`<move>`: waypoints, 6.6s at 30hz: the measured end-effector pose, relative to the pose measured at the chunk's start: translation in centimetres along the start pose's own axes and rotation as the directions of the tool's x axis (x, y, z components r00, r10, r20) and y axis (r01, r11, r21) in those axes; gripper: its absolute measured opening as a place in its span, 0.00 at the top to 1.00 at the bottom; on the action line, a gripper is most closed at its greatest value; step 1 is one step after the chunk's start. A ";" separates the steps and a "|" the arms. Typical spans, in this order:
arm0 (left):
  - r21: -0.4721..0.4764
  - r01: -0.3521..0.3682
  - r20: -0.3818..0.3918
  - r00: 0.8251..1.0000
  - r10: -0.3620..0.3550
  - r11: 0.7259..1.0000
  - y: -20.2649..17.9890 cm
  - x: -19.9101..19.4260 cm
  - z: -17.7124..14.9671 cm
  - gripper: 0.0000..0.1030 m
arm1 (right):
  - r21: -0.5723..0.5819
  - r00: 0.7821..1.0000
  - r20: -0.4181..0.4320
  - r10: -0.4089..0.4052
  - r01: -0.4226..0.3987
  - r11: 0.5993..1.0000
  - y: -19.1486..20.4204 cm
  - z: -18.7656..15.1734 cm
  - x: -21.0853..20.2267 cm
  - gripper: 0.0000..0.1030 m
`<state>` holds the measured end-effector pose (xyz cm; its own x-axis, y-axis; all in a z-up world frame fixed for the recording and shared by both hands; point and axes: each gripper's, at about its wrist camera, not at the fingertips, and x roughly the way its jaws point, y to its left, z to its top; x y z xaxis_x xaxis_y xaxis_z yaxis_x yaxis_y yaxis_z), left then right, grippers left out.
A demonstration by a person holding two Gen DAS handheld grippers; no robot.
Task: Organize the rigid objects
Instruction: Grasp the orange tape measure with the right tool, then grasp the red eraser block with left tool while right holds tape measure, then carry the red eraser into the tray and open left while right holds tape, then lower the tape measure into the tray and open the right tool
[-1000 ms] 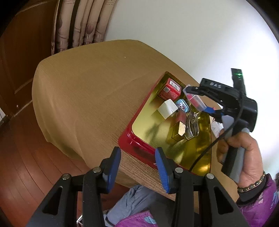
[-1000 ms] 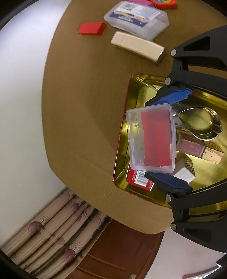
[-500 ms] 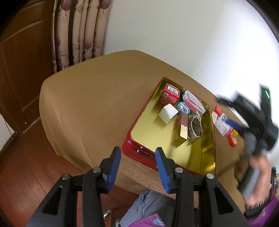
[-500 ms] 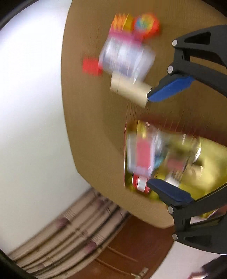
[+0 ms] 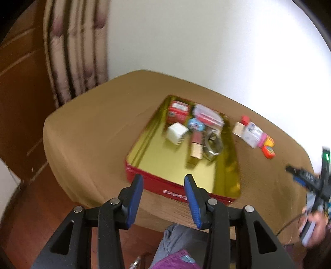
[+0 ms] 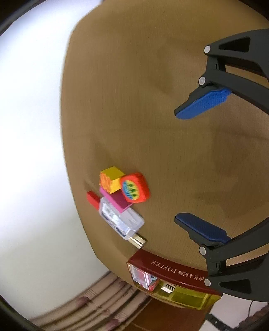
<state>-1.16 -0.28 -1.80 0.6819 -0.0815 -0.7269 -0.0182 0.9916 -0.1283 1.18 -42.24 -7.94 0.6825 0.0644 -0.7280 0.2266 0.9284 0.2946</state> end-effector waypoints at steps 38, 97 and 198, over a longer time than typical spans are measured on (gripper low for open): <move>0.256 0.308 -0.189 0.945 -0.265 0.916 -15.1 3.5 7.7 0.59 | -0.113 0.969 0.048 -0.243 0.247 0.962 -9.7 -0.4 0.4 0.58; 0.210 0.213 -0.205 0.964 -0.170 0.954 -19.8 9.1 18.5 0.71 | -0.048 0.993 0.041 -0.112 0.114 0.992 -11.6 -0.5 -0.6 0.56; -0.133 -0.115 -0.089 0.991 0.104 0.984 7.3 3.7 2.1 0.55 | -0.178 0.900 -0.328 0.286 -0.356 0.917 30.9 -2.9 11.6 0.42</move>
<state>2.73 6.84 -4.02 0.6086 0.0131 -0.7934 -0.1934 0.9722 -0.1323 14.09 -11.75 -9.10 0.4517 0.4437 -0.7740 -0.1593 0.8938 0.4193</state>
